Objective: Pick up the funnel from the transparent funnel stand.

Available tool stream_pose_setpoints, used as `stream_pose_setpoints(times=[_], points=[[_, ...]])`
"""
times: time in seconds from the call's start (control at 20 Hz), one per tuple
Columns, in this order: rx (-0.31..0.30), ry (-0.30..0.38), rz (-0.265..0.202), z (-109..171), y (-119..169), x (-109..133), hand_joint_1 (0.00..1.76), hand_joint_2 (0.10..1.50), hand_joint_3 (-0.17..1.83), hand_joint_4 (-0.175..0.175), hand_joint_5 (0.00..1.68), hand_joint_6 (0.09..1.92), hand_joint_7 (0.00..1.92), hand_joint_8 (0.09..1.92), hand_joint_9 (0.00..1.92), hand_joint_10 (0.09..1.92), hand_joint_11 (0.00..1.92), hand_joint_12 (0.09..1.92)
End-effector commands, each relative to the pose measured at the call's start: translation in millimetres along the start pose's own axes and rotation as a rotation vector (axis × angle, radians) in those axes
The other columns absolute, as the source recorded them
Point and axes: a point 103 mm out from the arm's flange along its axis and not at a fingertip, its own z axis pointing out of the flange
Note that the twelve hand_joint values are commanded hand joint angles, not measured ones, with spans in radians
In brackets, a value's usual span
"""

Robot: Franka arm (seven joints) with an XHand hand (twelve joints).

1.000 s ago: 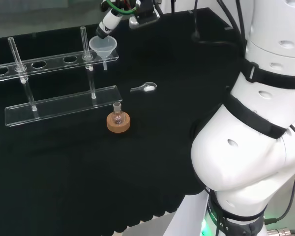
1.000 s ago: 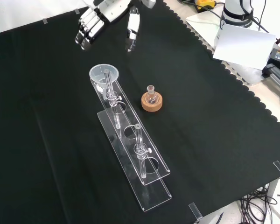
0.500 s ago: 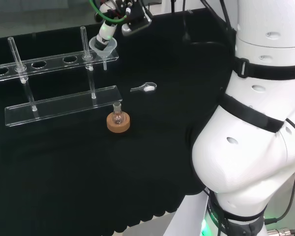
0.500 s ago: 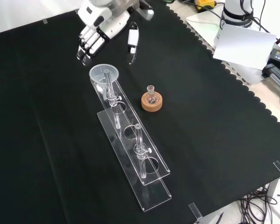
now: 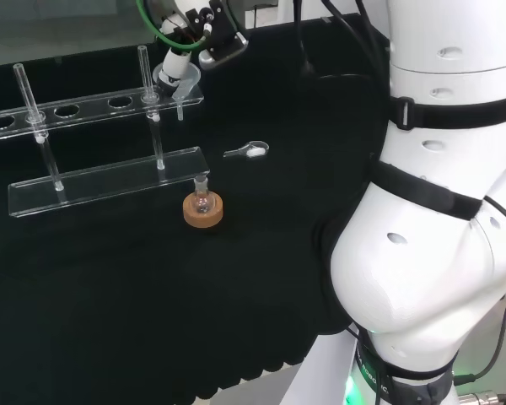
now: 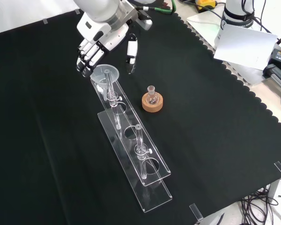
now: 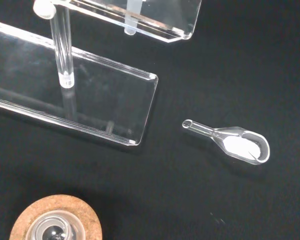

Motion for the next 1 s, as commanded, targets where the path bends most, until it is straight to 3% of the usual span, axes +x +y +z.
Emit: stream_pose_setpoints(times=[0.05,0.35,0.8,1.0], points=[[0.003,-0.006,-0.013,4.8,6.1,-0.7,0.57,0.86,-0.17,0.055,0.0,0.09,0.0,0.09,0.0,0.62,0.08,1.57],[-0.001,-0.001,-0.011,12.9,14.2,-5.2,0.56,0.86,-0.17,0.053,0.0,0.09,0.04,0.09,0.0,0.73,0.1,1.57],[-0.002,0.008,-0.017,20.1,23.8,-7.2,0.57,0.87,-0.17,0.053,0.0,0.09,0.03,0.09,0.0,0.68,0.1,1.56],[0.0,0.006,-0.024,22.2,26.6,-8.2,0.58,0.87,-0.17,0.051,0.0,0.09,0.04,0.09,0.0,0.8,0.11,1.57]])
